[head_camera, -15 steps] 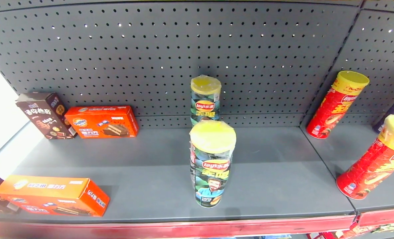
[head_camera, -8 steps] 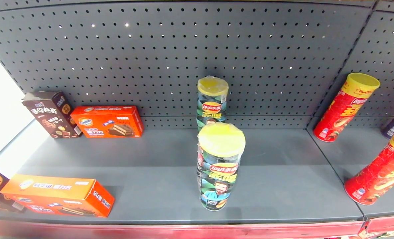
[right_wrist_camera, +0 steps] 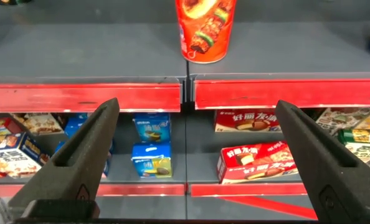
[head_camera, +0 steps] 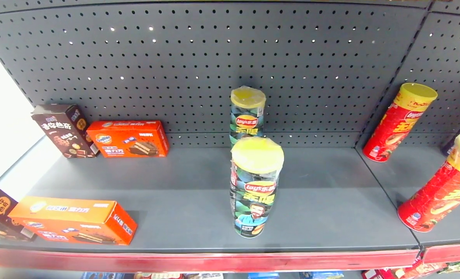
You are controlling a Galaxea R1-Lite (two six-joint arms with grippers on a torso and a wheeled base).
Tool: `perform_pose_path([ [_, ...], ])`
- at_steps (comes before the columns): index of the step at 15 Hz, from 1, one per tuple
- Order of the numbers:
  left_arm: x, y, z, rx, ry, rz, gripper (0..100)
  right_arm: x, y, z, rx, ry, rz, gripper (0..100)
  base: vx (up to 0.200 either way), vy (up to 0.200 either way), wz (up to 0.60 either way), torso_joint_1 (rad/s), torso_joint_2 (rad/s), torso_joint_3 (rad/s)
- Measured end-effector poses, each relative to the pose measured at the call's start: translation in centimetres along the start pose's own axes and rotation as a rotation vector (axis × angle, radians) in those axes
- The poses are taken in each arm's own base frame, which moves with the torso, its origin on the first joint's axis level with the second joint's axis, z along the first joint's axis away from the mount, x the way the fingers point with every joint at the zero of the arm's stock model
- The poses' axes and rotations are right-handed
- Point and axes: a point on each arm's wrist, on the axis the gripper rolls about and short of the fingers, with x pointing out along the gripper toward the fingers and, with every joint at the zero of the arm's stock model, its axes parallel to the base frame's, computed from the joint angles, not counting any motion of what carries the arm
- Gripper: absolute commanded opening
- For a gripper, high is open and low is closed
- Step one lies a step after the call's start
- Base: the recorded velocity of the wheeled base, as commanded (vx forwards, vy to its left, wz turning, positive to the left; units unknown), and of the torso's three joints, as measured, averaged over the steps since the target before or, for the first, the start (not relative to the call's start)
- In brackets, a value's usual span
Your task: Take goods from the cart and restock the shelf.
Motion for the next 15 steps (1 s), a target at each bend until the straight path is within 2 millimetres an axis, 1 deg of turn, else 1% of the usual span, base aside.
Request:
perform_pose_path([
  [1, 0.00, 0.00, 0.00, 0.000, 0.000, 0.000, 100, 0.00, 0.00, 0.01, 0.000, 0.000, 0.000, 100, 0.000, 0.000, 0.00, 0.000, 0.00, 0.000],
  [2, 0.00, 0.00, 0.00, 0.000, 0.000, 0.000, 100, 0.00, 0.00, 0.01, 0.000, 0.000, 0.000, 100, -0.200, 0.000, 0.00, 0.007, 0.00, 0.002],
  [15, 0.00, 0.02, 0.02, -0.003, -0.002, 0.006, 100, 0.00, 0.00, -0.01, 0.000, 0.001, 0.001, 100, 0.000, 0.000, 0.00, 0.000, 0.00, 0.000],
])
